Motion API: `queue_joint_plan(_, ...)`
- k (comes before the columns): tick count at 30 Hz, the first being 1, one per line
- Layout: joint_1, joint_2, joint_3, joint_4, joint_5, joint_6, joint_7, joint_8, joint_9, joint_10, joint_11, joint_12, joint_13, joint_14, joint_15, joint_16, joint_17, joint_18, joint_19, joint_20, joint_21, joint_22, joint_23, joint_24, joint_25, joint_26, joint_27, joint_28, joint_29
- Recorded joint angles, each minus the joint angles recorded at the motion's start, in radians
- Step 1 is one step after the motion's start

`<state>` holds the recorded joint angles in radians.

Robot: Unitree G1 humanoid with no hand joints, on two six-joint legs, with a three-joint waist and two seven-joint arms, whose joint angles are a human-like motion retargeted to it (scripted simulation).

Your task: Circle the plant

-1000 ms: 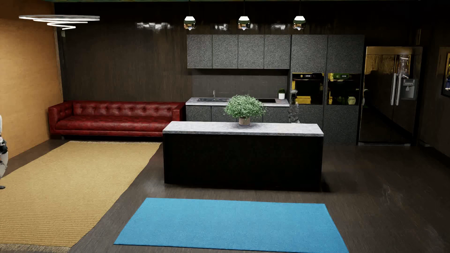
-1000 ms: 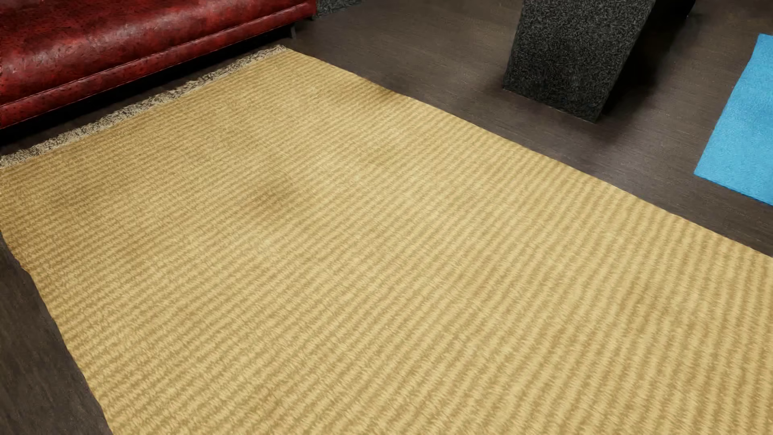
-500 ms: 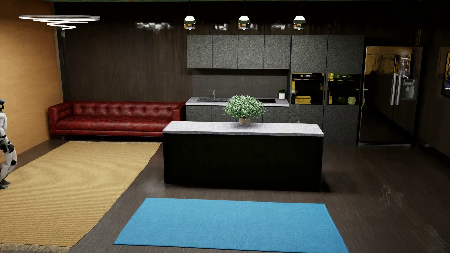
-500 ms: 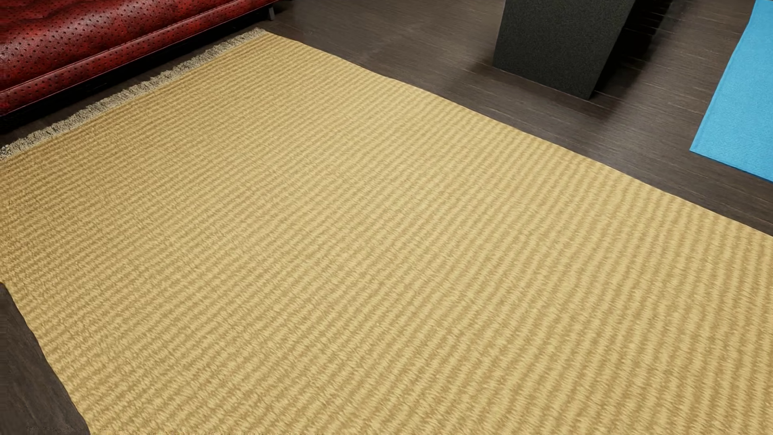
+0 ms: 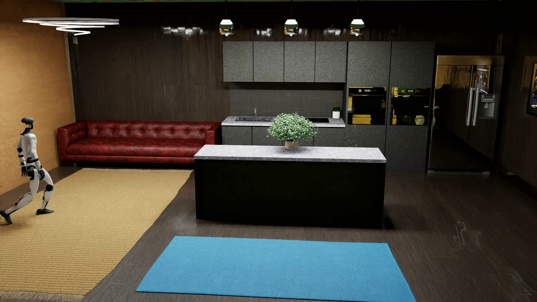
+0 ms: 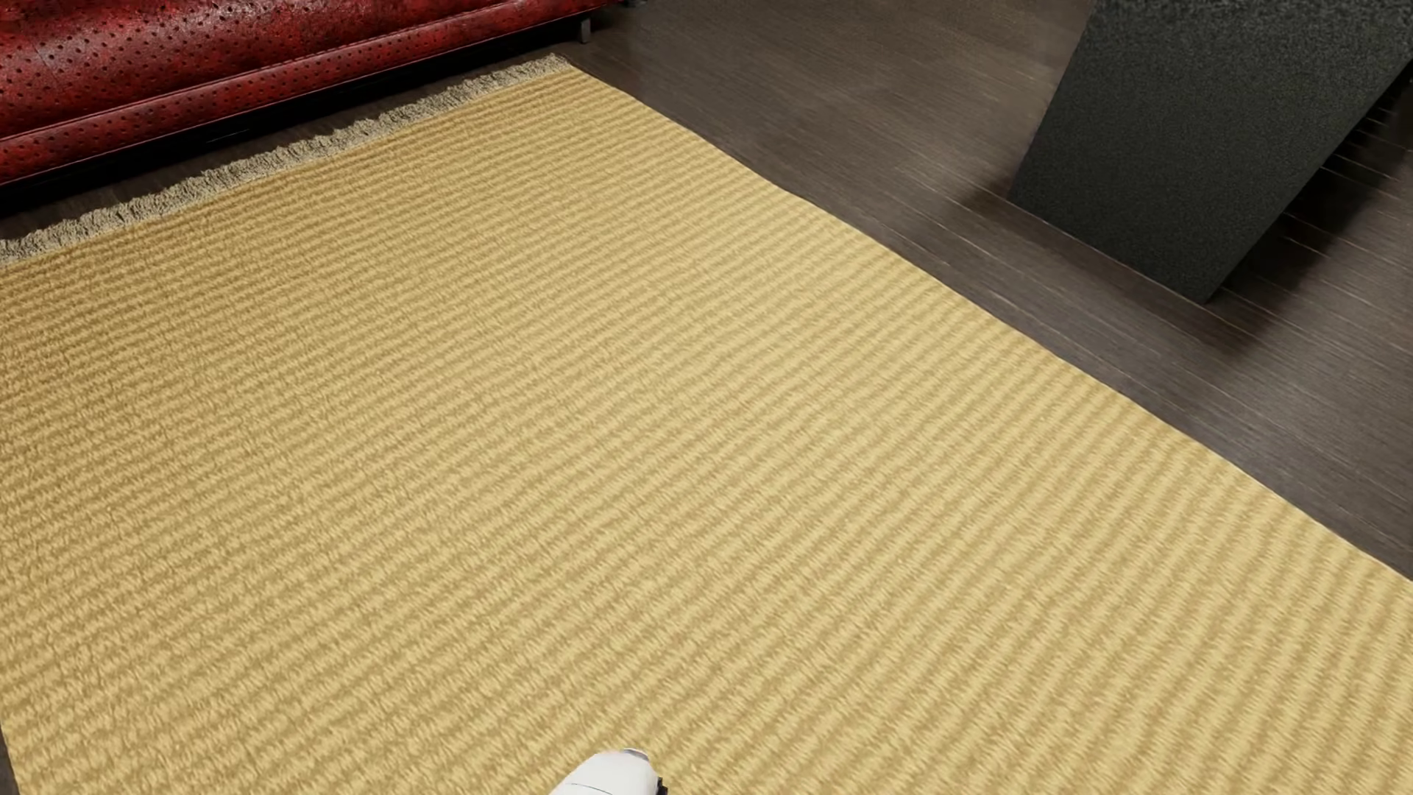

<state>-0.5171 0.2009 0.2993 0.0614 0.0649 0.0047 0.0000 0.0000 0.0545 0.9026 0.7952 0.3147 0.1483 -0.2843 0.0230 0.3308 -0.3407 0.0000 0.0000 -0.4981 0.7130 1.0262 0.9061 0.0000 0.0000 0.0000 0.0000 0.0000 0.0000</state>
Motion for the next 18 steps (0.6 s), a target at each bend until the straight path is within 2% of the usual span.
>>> queue_joint_plan(1,0.079,-0.095,-0.026,-0.036,-0.025,-0.006,0.0,0.0,0.032,-0.016,0.213,-0.011,0.013,-0.033,0.08,-0.001,0.006,0.0,0.0,0.018,0.003,-0.023,0.001,0.0,0.0,0.0,0.0,0.0,0.0)
queue_joint_plan(2,0.146,-0.204,-0.095,-0.065,-0.027,-0.004,0.0,0.0,0.048,-0.045,0.405,-0.024,0.036,-0.056,0.074,-0.011,0.0,0.0,0.0,0.018,-0.013,-0.046,-0.014,0.0,0.0,0.0,0.0,0.0,0.0)
queue_joint_plan(3,0.24,-0.297,-0.145,-0.061,-0.009,0.016,0.0,0.0,0.059,-0.093,0.511,-0.037,0.049,-0.066,0.054,-0.006,-0.006,0.0,0.0,0.006,0.005,-0.064,-0.002,0.0,0.0,0.0,0.0,0.0,0.0)
queue_joint_plan(4,0.32,-0.401,-0.204,-0.054,0.009,0.032,0.0,0.0,0.057,-0.147,0.518,-0.044,0.071,-0.071,0.057,-0.004,0.001,0.0,0.0,0.01,-0.022,-0.101,0.004,0.0,0.0,0.0,0.0,0.0,0.0)
queue_joint_plan(6,0.5,-0.538,-0.334,-0.05,0.032,0.058,0.0,0.0,0.072,-0.278,0.257,-0.067,0.118,-0.055,0.154,-0.002,-0.007,0.0,0.0,0.027,-0.076,-0.166,-0.032,0.0,0.0,0.0,0.0,0.0,0.0)
queue_joint_plan(7,0.575,-0.591,-0.373,-0.043,0.044,0.065,0.0,0.0,0.071,-0.337,0.067,-0.085,0.124,-0.048,0.199,0.016,-0.017,0.0,0.0,0.024,-0.044,-0.199,-0.028,0.0,0.0,0.0,0.0,0.0,0.0)
queue_joint_plan(8,0.646,-0.628,-0.404,-0.04,0.046,0.066,0.0,0.0,0.066,-0.377,-0.115,-0.107,0.142,-0.058,0.176,0.028,-0.024,0.0,0.0,0.027,-0.047,-0.227,-0.037,0.0,0.0,0.0,0.0,0.0,0.0)
queue_joint_plan(9,0.707,-0.657,-0.434,-0.04,0.045,0.065,0.0,0.0,0.058,-0.408,-0.266,-0.126,0.151,-0.075,0.034,0.04,-0.022,0.0,0.0,0.033,-0.057,-0.252,-0.037,0.0,0.0,0.0,0.0,0.0,0.0)
queue_joint_plan(10,0.754,-0.682,-0.451,-0.037,0.04,0.063,0.0,0.0,0.045,-0.417,-0.35,-0.147,0.162,-0.093,-0.169,0.051,-0.025,0.0,0.0,0.037,-0.046,-0.269,-0.042,0.0,0.0,0.0,0.0,0.0,0.0)
queue_joint_plan(11,0.786,-0.704,-0.47,-0.029,0.039,0.068,0.0,0.0,0.037,-0.408,-0.351,-0.164,0.167,-0.106,-0.272,0.054,-0.022,0.0,0.0,0.049,-0.039,-0.268,-0.026,0.0,0.0,0.0,0.0,0.0,0.0)
queue_joint_plan(12,0.814,-0.722,-0.502,-0.024,0.038,0.073,0.0,0.0,0.042,-0.389,-0.337,-0.168,0.171,-0.095,-0.171,0.051,-0.026,0.0,0.0,0.068,-0.026,-0.261,-0.026,0.0,0.0,0.0,0.0,0.0,0.0)
queue_joint_plan(13,0.83,-0.76,-0.512,-0.007,0.05,0.087,0.0,0.0,0.035,-0.349,-0.271,-0.161,0.175,-0.038,0.057,0.042,-0.027,0.0,0.0,0.086,-0.024,-0.249,-0.018,0.0,0.0,0.0,0.0,0.0,0.0)
queue_joint_plan(14,0.815,-0.782,-0.513,0.019,0.072,0.113,0.0,0.0,0.028,-0.272,-0.196,-0.148,0.172,0.08,0.223,0.026,-0.024,0.0,0.0,0.099,-0.014,-0.229,-0.005,0.0,0.0,0.0,0.0,0.0,0.0)
queue_joint_plan(15,0.781,-0.75,-0.488,0.046,0.103,0.131,0.0,0.0,0.033,-0.122,-0.136,-0.129,0.164,0.254,0.253,0.012,-0.023,0.0,0.0,0.089,-0.004,-0.201,0.015,0.0,0.0,0.0,0.0,0.0,0.0)
queue_joint_plan(16,0.682,-0.706,-0.454,0.062,0.134,0.133,0.0,0.0,0.025,0.078,-0.114,-0.111,0.15,0.391,0.235,0.008,-0.02,0.0,0.0,0.071,-0.001,-0.174,0.025,0.0,0.0,0.0,0.0,0.0,0.0)
queue_joint_plan(17,0.564,-0.641,-0.417,0.084,0.163,0.139,0.0,0.0,0.026,0.283,-0.121,-0.101,0.141,0.365,0.192,0.012,-0.021,0.0,0.0,0.037,-0.022,-0.165,0.005,0.0,0.0,0.0,0.0,0.0,0.0)
queue_joint_plan(18,0.478,-0.531,-0.367,0.09,0.176,0.133,0.0,0.0,0.047,0.415,-0.164,-0.091,0.119,0.232,0.123,0.01,-0.018,0.0,0.0,0.026,-0.045,-0.167,-0.002,0.0,0.0,0.0,0.0,0.0,0.0)
